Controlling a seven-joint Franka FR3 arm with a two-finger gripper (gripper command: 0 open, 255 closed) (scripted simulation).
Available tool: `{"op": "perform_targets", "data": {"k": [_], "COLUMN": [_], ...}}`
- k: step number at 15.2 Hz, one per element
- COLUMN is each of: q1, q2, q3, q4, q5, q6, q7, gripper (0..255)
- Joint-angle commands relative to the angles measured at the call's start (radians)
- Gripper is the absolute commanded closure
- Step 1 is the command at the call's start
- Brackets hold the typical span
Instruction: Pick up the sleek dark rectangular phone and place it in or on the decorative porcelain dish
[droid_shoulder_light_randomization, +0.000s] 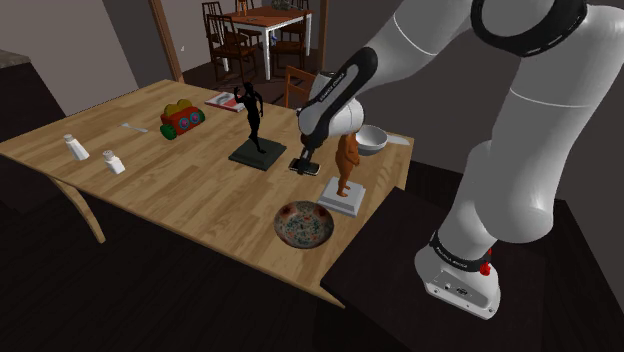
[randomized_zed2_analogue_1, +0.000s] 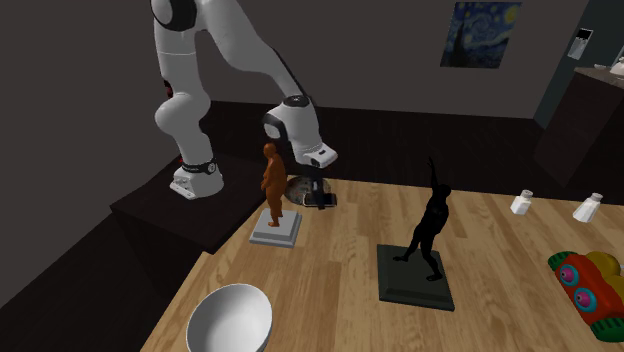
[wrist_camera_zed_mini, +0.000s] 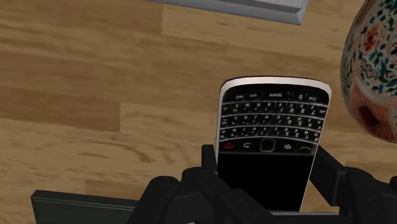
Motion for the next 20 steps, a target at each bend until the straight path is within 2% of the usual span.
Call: {"op": "perform_targets", "data": {"k": [1,7,13,17,20], "q1": [0.036,0.113,0.131,0.148,0.164], "q2": [-0.047,-0.168,-0.263,-0.190,-0.132], "q3": [0.001,0.050,0.185,0.176,0.173], "q4": [-0.061,-0.219,-0.334,-0.336,-0.333], "q5": [-0.046,-0.217,-0.369,-0.330,-0.273], "q6": [0.025,0.086,0.112,0.187,0.242], "q7": [0.076,0.349,0.645,0.617,0.575], "gripper": [255,255,255,255,255]}}
